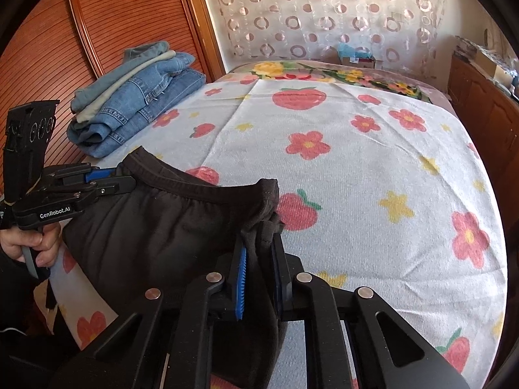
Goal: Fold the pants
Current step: 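Lift the pants bundle with the right gripper and carry it onto the jeans stack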
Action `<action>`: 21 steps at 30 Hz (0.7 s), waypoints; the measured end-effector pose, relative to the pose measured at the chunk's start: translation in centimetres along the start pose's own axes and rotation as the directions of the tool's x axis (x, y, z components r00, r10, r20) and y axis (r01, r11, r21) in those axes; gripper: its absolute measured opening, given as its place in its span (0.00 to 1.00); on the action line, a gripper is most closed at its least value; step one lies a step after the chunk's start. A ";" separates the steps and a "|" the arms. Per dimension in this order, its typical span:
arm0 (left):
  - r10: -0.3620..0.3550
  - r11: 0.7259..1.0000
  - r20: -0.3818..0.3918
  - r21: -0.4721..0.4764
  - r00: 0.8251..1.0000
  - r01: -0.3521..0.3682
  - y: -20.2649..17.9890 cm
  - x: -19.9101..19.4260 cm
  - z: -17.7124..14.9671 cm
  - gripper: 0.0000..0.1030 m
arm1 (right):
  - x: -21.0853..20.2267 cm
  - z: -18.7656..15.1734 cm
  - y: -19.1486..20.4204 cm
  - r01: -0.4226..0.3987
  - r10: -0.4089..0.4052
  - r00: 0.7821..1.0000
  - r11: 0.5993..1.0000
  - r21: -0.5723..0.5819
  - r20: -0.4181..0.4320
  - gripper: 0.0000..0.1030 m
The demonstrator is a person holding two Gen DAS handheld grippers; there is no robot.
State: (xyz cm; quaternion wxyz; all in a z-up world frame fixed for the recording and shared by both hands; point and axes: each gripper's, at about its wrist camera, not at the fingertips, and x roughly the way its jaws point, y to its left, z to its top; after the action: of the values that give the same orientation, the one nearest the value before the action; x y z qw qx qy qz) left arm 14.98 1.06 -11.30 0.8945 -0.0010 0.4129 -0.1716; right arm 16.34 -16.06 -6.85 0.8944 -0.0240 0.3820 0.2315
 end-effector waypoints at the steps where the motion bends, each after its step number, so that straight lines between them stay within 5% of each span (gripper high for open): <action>1: 0.001 1.000 -0.001 0.000 1.000 -0.001 0.0 -0.2 0.2 0.18 | -0.1 0.0 0.2 0.001 -0.001 1.000 1.000 -0.009 0.001 0.12; 21: 0.068 0.997 0.201 0.008 0.977 -0.071 0.4 -6.0 6.6 0.11 | -4.5 5.6 2.9 0.036 -0.005 0.978 0.988 -0.150 0.207 0.10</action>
State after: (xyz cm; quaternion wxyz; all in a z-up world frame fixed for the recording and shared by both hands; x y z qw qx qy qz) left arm 16.34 2.34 -2.59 0.9370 0.0028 0.3192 -0.1421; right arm 16.12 -14.02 0.67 0.9270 -0.0722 0.2681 0.2521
